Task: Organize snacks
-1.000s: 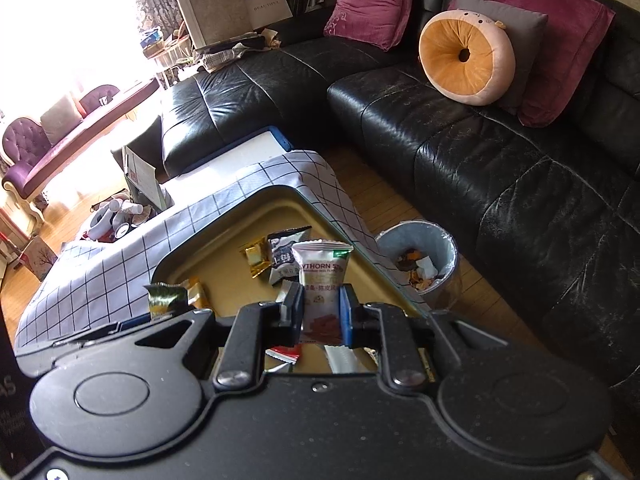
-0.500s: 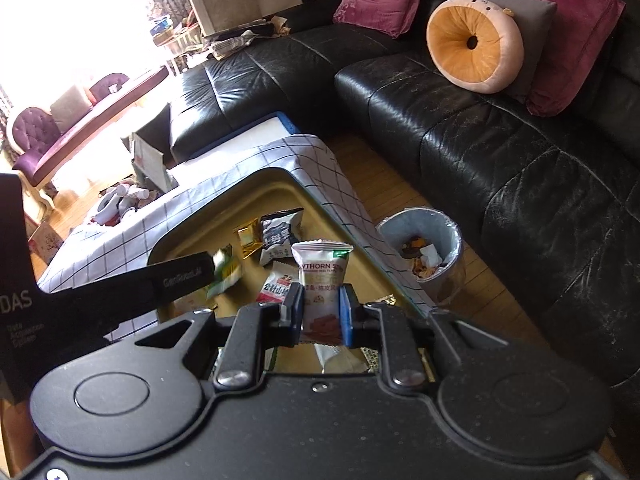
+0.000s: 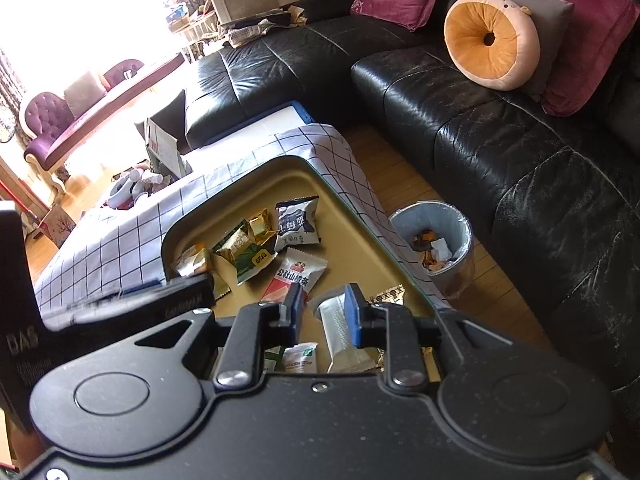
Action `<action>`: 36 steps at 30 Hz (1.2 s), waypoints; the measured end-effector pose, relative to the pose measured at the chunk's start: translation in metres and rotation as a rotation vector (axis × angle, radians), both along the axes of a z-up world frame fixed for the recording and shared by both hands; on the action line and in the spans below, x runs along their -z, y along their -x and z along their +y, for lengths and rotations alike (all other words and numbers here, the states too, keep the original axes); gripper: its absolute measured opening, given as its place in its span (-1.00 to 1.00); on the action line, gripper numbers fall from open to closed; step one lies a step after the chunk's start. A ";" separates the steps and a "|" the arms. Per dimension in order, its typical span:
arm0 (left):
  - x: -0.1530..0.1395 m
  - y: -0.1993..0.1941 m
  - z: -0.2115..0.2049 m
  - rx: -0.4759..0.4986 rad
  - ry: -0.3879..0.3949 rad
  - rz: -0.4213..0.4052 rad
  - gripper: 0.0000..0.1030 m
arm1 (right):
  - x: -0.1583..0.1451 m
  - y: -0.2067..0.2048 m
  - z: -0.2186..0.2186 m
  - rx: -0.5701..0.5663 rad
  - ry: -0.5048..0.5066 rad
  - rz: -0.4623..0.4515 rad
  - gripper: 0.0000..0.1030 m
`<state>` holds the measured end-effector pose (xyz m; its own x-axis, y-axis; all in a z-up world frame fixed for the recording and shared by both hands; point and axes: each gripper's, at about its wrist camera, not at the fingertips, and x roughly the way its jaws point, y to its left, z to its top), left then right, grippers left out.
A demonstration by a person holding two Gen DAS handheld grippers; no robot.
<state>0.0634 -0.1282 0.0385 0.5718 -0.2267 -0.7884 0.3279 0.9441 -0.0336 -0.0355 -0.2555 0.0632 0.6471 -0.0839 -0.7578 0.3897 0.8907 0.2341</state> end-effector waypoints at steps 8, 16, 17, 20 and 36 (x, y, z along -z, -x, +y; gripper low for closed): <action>-0.003 0.026 0.023 0.011 -0.058 -0.040 -0.03 | 0.016 0.021 0.017 0.028 -0.001 -0.010 -0.32; -0.001 0.037 0.049 0.041 -0.070 -0.041 -0.03 | 0.040 0.018 0.035 0.085 -0.008 0.055 -0.32; 0.000 0.038 0.050 0.050 -0.069 -0.037 -0.03 | 0.041 0.017 0.037 0.079 -0.001 0.061 -0.32; 0.004 0.042 0.054 0.062 -0.085 -0.041 -0.03 | 0.040 0.017 0.045 0.100 0.048 0.059 -0.32; 0.009 0.036 0.075 0.026 -0.092 -0.025 -0.03 | 0.048 0.003 0.065 0.115 0.114 0.102 -0.32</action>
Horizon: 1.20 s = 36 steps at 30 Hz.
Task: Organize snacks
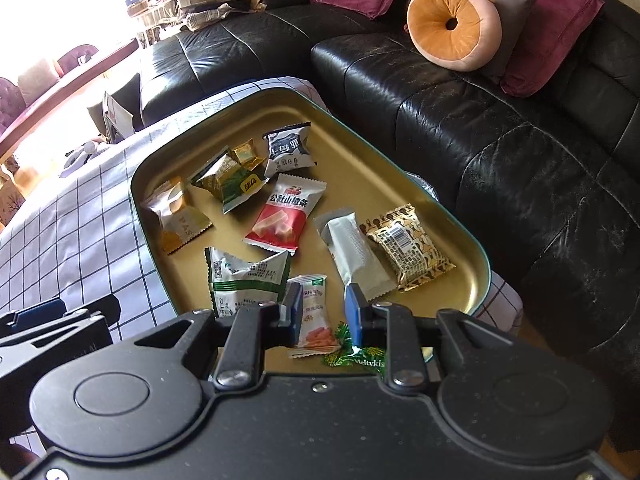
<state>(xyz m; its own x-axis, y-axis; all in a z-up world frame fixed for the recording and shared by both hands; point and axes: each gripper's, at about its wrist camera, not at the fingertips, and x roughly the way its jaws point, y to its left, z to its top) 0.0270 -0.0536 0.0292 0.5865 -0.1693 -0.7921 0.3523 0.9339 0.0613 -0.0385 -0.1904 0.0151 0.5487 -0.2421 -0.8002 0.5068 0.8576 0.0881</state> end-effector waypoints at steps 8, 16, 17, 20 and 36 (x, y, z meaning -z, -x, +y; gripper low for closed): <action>0.001 0.000 -0.005 0.004 -0.009 -0.008 -0.03 | 0.002 -0.001 0.002 -0.008 -0.002 0.008 -0.32; 0.001 0.001 -0.008 0.014 -0.015 -0.005 -0.03 | 0.003 -0.001 -0.001 -0.002 -0.003 0.012 -0.32; 0.001 0.001 -0.009 0.016 -0.016 -0.005 -0.03 | 0.003 -0.001 -0.002 0.000 -0.005 0.013 -0.32; 0.002 0.002 -0.011 0.022 -0.018 -0.006 -0.03 | 0.003 -0.001 -0.002 0.002 -0.005 0.010 -0.32; 0.002 0.004 -0.016 0.034 -0.023 -0.004 -0.03 | 0.005 -0.001 -0.004 0.000 -0.008 0.020 -0.32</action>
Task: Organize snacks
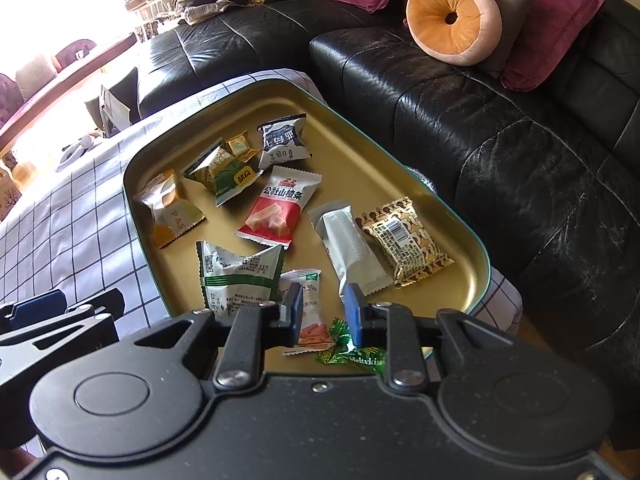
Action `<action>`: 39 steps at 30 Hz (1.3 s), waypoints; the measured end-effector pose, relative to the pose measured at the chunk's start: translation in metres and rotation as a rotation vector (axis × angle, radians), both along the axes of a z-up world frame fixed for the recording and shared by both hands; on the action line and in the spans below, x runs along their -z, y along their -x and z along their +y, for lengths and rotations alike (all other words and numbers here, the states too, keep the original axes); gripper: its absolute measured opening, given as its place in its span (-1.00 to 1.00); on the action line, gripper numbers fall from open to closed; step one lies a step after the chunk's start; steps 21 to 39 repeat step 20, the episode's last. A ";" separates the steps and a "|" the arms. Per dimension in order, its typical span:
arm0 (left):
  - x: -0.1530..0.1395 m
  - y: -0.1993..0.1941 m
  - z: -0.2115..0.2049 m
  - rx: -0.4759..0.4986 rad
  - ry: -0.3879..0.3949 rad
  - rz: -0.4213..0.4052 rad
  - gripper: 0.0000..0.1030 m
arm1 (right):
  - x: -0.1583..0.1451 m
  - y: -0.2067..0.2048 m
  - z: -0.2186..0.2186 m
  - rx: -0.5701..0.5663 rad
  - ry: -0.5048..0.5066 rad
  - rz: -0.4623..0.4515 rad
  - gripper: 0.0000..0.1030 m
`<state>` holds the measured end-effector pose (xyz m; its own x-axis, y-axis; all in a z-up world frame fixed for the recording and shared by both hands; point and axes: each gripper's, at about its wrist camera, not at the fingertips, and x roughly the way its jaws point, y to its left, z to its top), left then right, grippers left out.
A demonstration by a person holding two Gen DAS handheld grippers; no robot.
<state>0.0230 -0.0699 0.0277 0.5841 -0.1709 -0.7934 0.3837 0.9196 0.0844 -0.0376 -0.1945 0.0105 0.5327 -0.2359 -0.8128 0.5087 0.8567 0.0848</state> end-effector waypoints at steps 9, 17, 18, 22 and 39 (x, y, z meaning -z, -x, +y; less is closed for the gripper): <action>0.000 0.000 0.000 0.001 0.000 -0.001 -0.02 | 0.000 0.000 0.001 -0.004 0.001 0.001 -0.32; -0.001 0.000 0.000 0.005 0.002 -0.003 -0.02 | 0.001 0.000 0.001 -0.006 -0.001 0.005 -0.32; -0.001 0.000 -0.001 0.007 0.002 -0.005 -0.01 | 0.000 0.000 0.001 -0.006 0.000 0.005 -0.32; -0.002 0.001 -0.001 0.012 0.000 -0.013 -0.01 | 0.000 0.000 0.001 -0.006 0.000 0.003 -0.32; -0.002 0.001 -0.001 0.012 0.000 -0.013 -0.01 | 0.000 0.000 0.001 -0.006 0.000 0.003 -0.32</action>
